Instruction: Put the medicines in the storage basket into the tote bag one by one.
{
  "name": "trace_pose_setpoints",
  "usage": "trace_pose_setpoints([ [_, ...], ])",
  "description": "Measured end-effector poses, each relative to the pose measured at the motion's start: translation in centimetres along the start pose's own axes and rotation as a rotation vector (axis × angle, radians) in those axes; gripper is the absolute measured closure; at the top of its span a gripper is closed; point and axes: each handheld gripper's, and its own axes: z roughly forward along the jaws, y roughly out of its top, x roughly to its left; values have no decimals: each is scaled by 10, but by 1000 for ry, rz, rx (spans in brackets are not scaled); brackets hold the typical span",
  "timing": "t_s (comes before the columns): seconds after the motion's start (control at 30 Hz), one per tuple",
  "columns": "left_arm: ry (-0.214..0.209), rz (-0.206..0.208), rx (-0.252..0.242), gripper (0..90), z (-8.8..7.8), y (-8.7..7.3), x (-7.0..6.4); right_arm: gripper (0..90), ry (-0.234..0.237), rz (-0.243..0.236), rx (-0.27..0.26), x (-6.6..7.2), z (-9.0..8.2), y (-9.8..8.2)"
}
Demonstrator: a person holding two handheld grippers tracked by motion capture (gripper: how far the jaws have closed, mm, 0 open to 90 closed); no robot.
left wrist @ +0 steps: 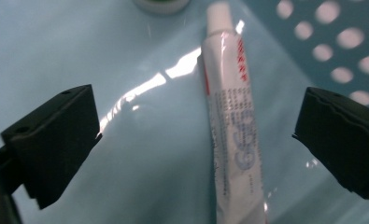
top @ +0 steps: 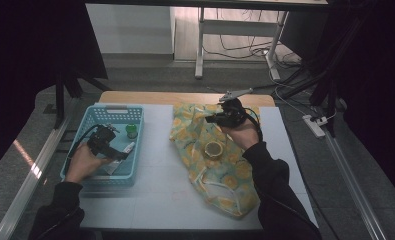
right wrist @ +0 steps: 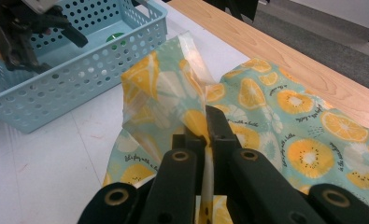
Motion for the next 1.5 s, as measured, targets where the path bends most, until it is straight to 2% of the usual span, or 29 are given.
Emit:
trace_pose_setpoints([
  [0.13,31,25,52,111,5,1,-4,900,0,-1,0,0,0,0],
  [0.2,16,41,62,236,6,2,-6,900,0,0,-1,0,0,0],
  [0.23,13,39,63,263,5,2,-7,900,0,0,-1,0,0,0],
  [0.3,-23,33,55,396,4,3,-6,900,0,0,0,0,0,0],
  [0.4,-34,38,47,548,3,3,-6,900,1,0,-1,0,0,-1],
  [0.43,-31,27,46,630,3,3,-5,900,2,0,-2,0,0,-1],
  [0.47,-34,16,50,672,3,3,-4,900,1,-1,-1,0,1,-1],
  [0.7,-32,-14,81,696,2,8,-4,900,0,2,-3,0,0,-2],
  [0.83,-37,-56,57,705,1,6,-3,900,-1,6,-5,-1,0,-2],
  [0.97,-48,-81,41,715,-3,4,0,900,-2,8,-4,-1,0,-2],
  [1.03,-44,-82,25,716,-6,4,0,900,-2,8,-3,-1,0,-1],
  [1.2,-66,-101,-28,717,-17,4,3,900,-3,1,-5,-1,0,0],
  [1.5,-101,-80,-129,717,-43,-1,0,900,-7,7,-14,-2,-2,0],
])
